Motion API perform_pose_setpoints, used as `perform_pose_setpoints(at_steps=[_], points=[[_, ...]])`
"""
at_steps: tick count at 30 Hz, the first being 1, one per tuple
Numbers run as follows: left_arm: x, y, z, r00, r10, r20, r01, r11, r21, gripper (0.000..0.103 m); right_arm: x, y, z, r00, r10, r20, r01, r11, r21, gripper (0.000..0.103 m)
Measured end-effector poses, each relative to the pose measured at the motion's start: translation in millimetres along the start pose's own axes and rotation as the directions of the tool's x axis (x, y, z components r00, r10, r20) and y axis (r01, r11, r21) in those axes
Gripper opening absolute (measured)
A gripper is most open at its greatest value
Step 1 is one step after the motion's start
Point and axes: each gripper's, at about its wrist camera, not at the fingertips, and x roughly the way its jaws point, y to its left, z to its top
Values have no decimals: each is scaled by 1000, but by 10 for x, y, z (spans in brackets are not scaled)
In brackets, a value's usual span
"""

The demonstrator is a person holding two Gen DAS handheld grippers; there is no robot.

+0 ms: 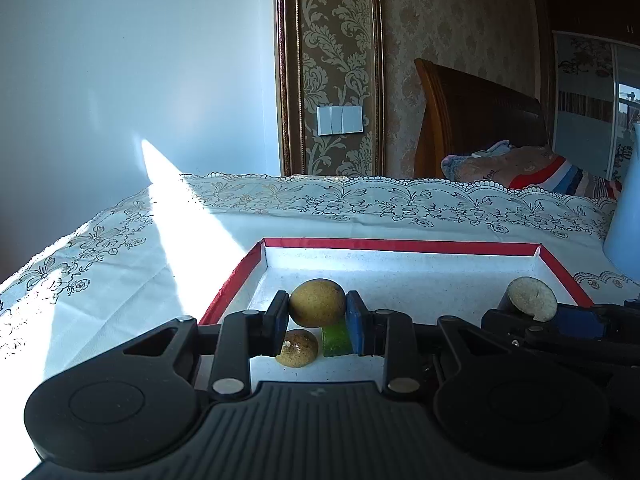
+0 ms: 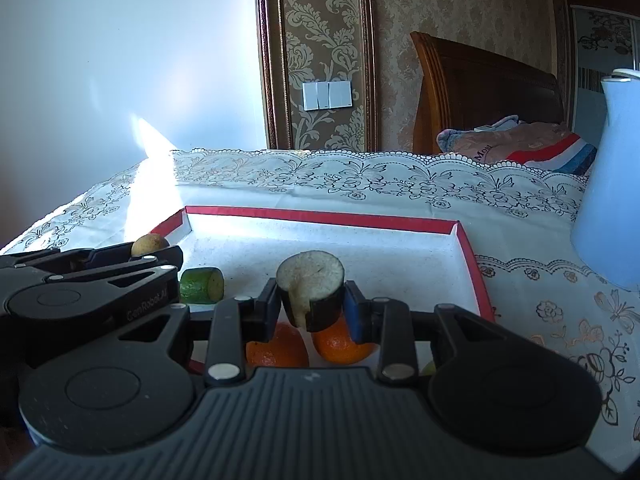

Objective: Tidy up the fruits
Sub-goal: 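Carry the brown fruit with the left tool while the right carries the eggplant slice over the tray, then open the left tool to drop the brown fruit while the right tool releases the eggplant slice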

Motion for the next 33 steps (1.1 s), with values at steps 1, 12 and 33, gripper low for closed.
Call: perform_pose_setpoints(at_steps=[1,12,33], points=[[26,1,0,1000,-2,-7,2,1000,-2,30,23,2,6,1000,2,-5,-2,1000,-2,31],[212,40,-16,998,-2,-69,1,1000,-21,30,171,-10,1,1000,1,-25,-1,1000,4,31],[223,5,-65,999,10,-47,-9,1000,13,29,240,-2,-48,999,31,-8,-31,999,-10,32]])
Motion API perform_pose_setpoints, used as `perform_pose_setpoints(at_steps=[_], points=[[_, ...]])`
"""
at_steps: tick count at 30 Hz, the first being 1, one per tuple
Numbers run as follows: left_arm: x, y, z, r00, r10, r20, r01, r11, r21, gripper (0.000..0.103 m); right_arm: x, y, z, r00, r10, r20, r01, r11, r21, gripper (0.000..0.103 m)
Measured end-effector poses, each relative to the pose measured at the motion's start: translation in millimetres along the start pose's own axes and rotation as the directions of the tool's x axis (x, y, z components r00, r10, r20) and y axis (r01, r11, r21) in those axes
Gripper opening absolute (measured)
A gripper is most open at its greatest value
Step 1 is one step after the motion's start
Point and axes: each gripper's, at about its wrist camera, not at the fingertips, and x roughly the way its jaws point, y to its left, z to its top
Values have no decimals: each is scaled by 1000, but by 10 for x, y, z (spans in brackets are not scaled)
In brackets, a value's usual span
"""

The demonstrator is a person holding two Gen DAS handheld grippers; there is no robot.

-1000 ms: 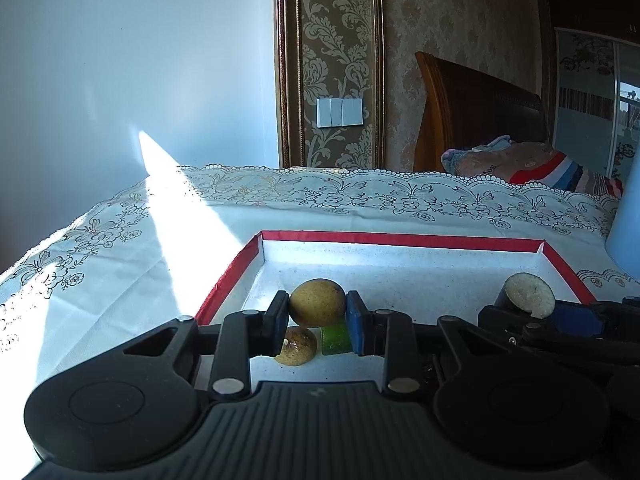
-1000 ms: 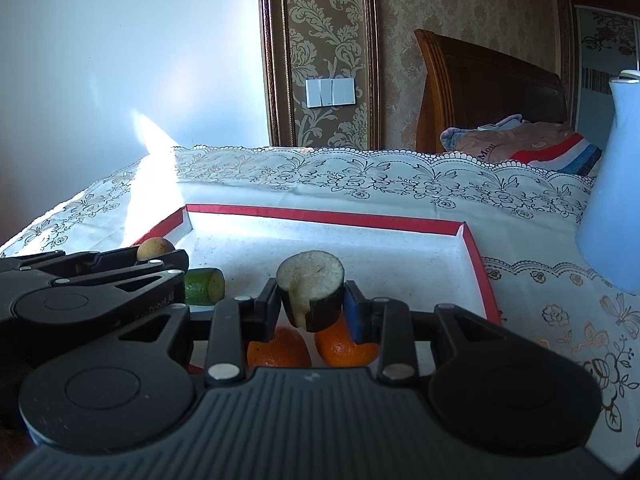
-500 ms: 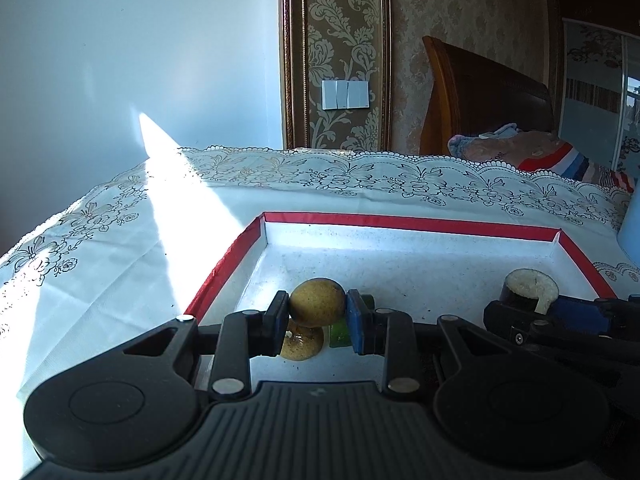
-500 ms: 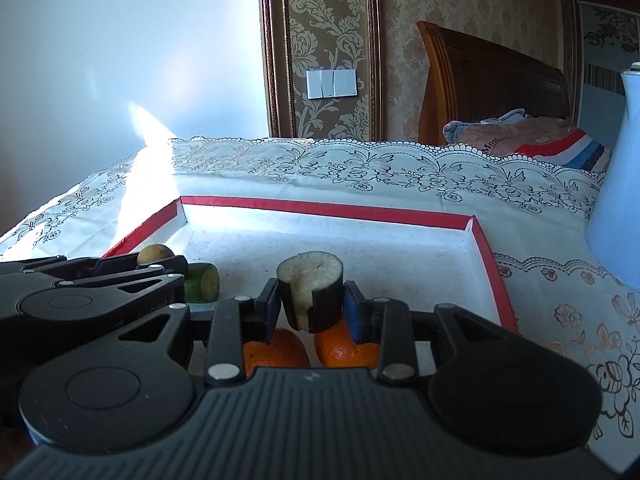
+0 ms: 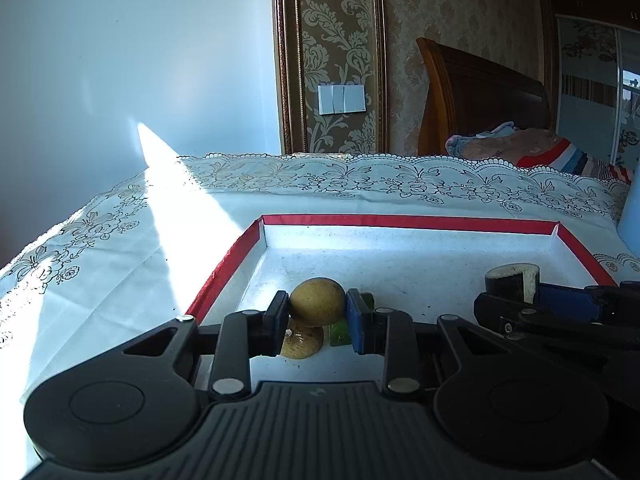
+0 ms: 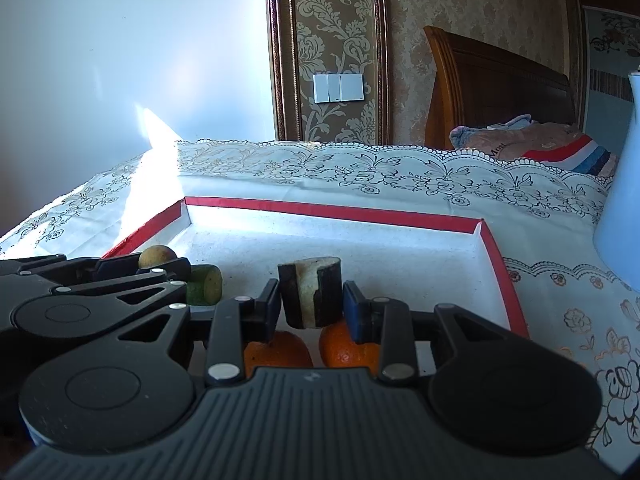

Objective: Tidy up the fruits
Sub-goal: 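Open the left tool to drop the brown fruit while the right tool releases the eggplant slice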

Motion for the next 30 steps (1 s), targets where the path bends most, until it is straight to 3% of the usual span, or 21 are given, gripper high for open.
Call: perform_pose_setpoints(at_steps=[15,17,19,20,30], points=[[24,31,-3,1000,-4,5,4,1000,-22,31,31,-7,-23,1000,14,12,-14,1000,1,33],[25,34,-2,1000,-3,5,3,1000,-23,34,29,-2,-25,1000,14,13,-14,1000,-2,33],[29,45,2,1000,15,6,-15,1000,-27,52,23,4,-23,1000,8,18,-8,1000,-2,34],[27,55,5,1000,21,7,-21,999,-30,55,24,2,-19,1000,10,16,-10,1000,0,33],[32,49,11,1000,23,6,-23,999,-28,60,17,10,-25,1000,2,23,-2,1000,2,34]])
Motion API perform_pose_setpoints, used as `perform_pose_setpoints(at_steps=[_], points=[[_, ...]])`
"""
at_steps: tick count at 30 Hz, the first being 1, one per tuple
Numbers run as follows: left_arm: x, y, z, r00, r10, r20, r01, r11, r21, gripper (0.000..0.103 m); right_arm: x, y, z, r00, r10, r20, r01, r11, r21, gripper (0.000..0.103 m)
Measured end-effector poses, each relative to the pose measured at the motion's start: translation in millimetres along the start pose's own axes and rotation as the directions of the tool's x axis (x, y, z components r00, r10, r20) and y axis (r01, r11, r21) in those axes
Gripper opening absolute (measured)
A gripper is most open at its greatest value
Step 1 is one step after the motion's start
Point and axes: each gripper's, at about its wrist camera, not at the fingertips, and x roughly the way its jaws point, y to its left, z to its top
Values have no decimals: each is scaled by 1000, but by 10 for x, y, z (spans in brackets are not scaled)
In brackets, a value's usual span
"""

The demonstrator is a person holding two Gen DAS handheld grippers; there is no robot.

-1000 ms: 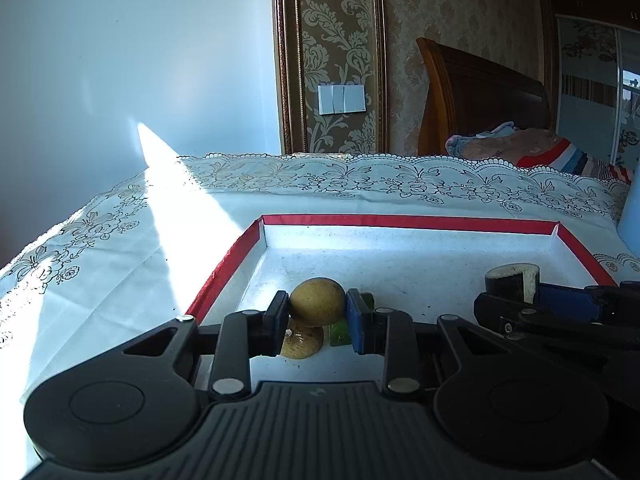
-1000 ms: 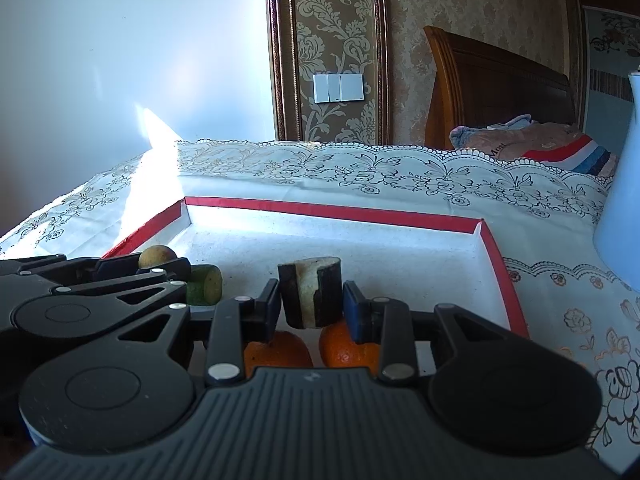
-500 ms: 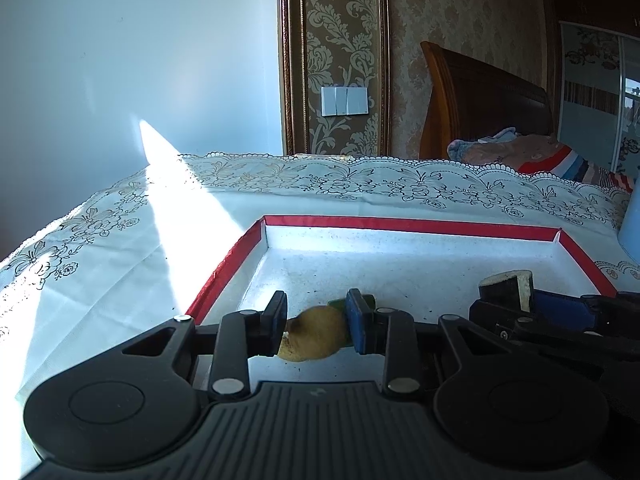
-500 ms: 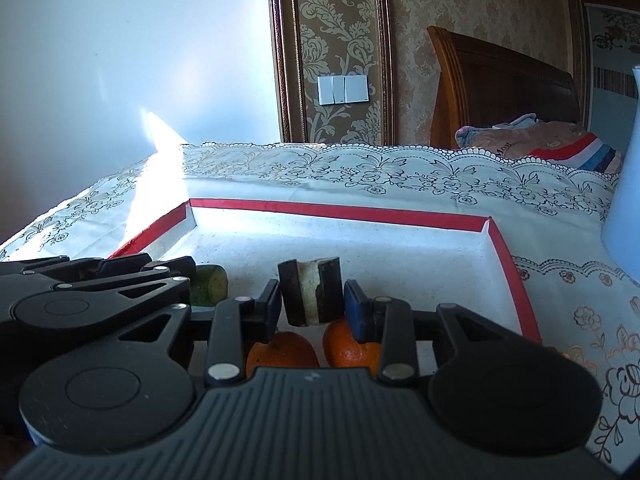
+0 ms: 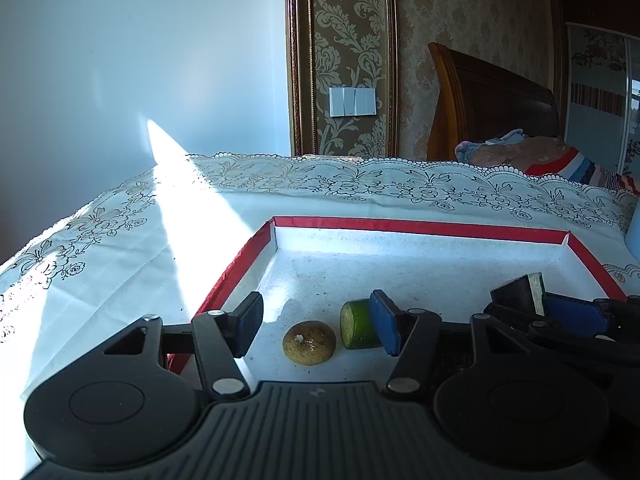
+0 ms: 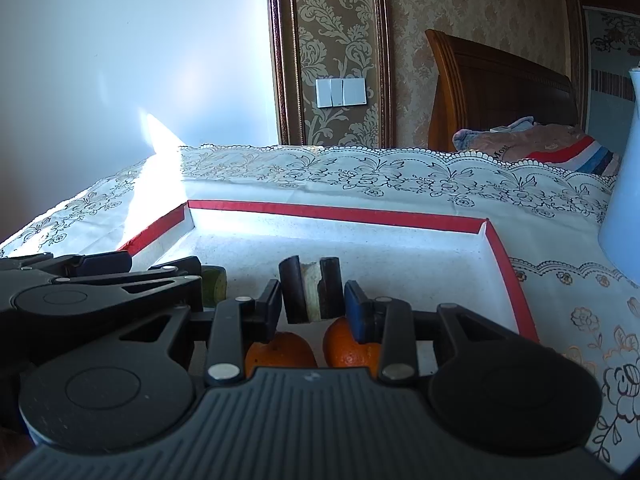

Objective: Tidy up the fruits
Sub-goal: 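Open the left tool to drop the brown fruit while the right tool releases the eggplant slice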

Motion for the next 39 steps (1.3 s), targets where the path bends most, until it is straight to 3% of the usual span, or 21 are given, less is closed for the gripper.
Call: perform_pose_setpoints(at_steps=[9,13,30,34,39], points=[[10,40,5,1000,4,-11,-4,1000,-16,73,-21,-12,-8,1000,-7,11,7,1000,11,33],[26,76,7,1000,4,-21,-5,1000,-29,80,-62,-34,-18,999,-20,33,19,999,28,41],[24,86,-12,1000,4,-20,-4,1000,-21,86,-95,-55,-18,998,-35,47,33,999,32,47],[-4,95,-10,1000,6,-22,-6,1000,-17,87,-137,-86,-21,997,-45,64,42,998,50,62],[-90,119,-17,1000,-6,-2,6,1000,-23,87,-176,-95,-23,997,-44,71,40,997,59,63]])
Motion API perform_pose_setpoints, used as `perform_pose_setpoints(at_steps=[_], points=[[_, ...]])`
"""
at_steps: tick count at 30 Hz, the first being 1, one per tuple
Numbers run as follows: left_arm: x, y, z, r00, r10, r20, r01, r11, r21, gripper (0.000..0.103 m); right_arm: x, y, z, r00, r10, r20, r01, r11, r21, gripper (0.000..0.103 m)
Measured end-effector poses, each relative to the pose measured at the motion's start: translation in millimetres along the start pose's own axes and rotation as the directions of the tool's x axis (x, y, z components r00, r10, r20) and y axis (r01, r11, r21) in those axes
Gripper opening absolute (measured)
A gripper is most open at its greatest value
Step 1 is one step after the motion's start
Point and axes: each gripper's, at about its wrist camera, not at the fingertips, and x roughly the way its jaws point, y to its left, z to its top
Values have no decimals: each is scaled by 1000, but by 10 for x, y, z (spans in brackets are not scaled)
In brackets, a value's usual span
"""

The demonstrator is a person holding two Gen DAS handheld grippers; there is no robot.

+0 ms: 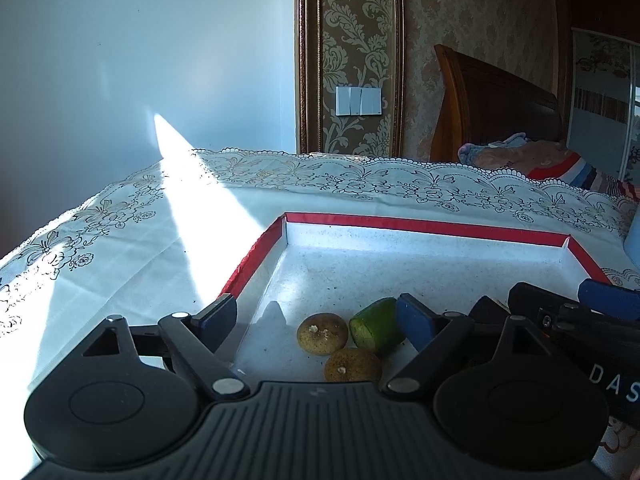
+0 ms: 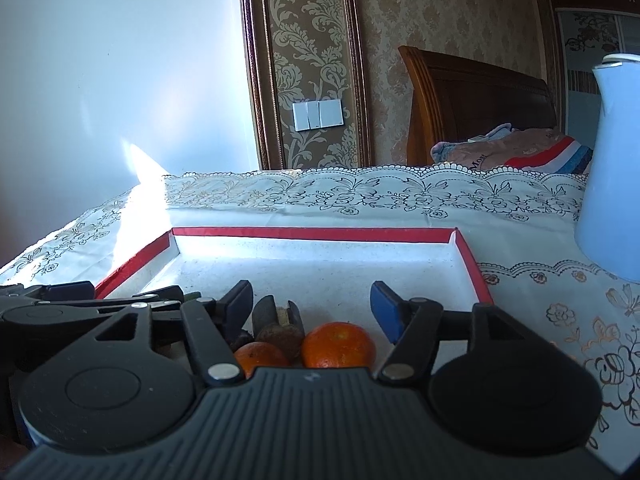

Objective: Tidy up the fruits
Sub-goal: 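Open the left tool to drop the brown fruit while the right tool releases the eggplant slice, then lift both tools out of the tray back toward the remaining fruits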

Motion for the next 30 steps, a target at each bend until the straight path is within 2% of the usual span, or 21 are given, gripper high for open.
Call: perform_pose_setpoints(at_steps=[3,5,7,22,25,30], points=[[-26,26,-10,1000,-17,-8,17,1000,-10,87,-8,-12,-4,1000,-7,-2,7,1000,4,64],[-59,48,-19,1000,-24,-4,24,999,-22,87,-28,-28,-4,1000,-16,7,16,1000,10,73],[-98,81,-25,999,-41,3,41,999,-35,87,-54,-44,-6,1000,-21,18,21,1000,17,75],[-319,190,-143,997,-64,40,66,997,-35,87,-178,-73,-43,999,-20,35,19,999,39,75],[-388,259,-174,996,-72,51,75,996,-49,87,-239,-74,-64,998,-28,48,26,999,46,83],[-482,384,-244,995,-86,46,89,994,-63,87,-363,-103,-107,998,-31,62,27,997,66,84]])
